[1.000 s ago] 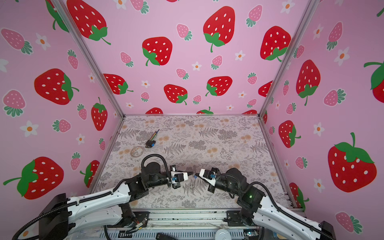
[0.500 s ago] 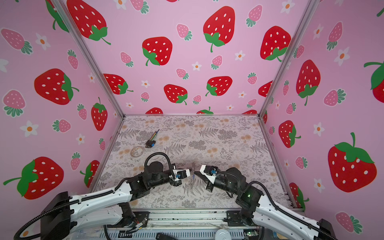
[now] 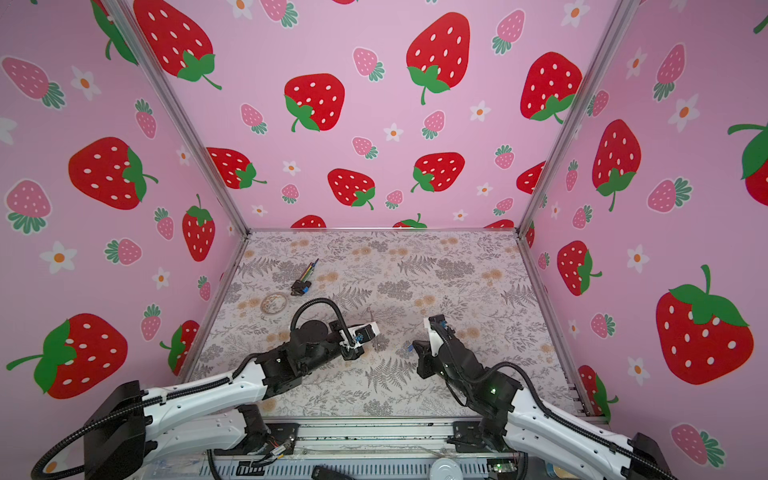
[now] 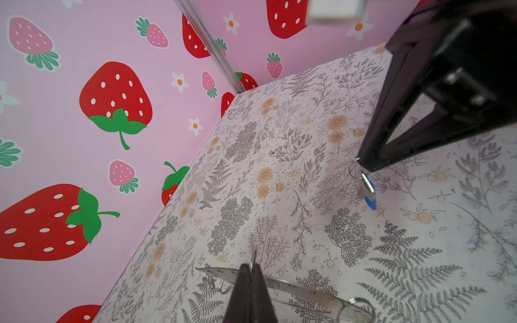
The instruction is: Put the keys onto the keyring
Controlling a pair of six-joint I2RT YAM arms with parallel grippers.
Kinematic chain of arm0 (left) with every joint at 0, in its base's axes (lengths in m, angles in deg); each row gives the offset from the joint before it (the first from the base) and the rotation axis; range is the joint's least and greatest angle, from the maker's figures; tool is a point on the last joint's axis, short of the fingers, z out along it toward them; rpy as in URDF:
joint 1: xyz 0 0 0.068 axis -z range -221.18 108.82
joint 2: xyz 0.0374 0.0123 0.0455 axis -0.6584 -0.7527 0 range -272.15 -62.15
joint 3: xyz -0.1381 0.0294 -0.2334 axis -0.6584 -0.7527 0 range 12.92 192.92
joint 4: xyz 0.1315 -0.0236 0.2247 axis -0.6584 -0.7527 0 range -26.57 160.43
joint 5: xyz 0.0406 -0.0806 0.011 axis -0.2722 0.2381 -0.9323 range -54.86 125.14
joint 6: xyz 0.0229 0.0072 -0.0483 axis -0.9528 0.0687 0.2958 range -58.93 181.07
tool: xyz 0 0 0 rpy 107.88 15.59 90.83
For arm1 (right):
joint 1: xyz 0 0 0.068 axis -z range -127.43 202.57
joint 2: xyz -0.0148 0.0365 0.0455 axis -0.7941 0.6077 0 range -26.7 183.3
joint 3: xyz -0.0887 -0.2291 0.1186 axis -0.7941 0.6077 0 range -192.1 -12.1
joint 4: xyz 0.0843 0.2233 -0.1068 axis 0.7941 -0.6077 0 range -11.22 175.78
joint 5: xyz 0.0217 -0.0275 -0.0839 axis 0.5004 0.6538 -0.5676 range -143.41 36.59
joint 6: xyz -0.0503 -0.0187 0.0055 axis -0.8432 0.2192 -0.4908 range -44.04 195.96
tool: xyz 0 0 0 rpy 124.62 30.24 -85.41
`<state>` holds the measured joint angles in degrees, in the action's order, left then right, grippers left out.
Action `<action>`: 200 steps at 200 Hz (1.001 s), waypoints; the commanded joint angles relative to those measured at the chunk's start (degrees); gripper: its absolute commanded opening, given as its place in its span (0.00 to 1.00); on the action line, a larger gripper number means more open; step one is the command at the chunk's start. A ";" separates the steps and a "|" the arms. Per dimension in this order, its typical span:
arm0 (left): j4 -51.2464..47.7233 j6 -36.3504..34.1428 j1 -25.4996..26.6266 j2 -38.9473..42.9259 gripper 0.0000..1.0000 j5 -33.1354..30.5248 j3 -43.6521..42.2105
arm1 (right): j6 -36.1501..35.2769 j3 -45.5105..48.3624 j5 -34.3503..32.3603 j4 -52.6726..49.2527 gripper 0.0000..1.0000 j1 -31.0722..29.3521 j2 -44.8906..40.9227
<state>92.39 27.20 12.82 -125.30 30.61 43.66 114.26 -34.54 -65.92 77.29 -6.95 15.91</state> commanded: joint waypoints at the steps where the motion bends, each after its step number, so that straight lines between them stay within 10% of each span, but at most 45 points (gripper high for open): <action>1: 0.89 0.46 -0.05 0.04 0.00 -0.32 2.90 | 7.84 -5.28 -1.93 -8.79 0.00 -0.28 6.24; 71: 0.37 0.38 -0.17 0.27 0.00 0.21 3.05 | 8.52 -12.10 6.51 -17.86 0.00 1.92 21.49; 200: 0.11 0.58 -0.18 0.04 0.00 1.11 3.13 | 4.34 -11.70 17.90 -22.05 0.00 5.56 25.09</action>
<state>92.04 27.90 12.82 -125.30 31.11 43.92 119.27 -46.69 -48.35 56.94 -1.51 40.76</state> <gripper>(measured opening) 0.050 0.046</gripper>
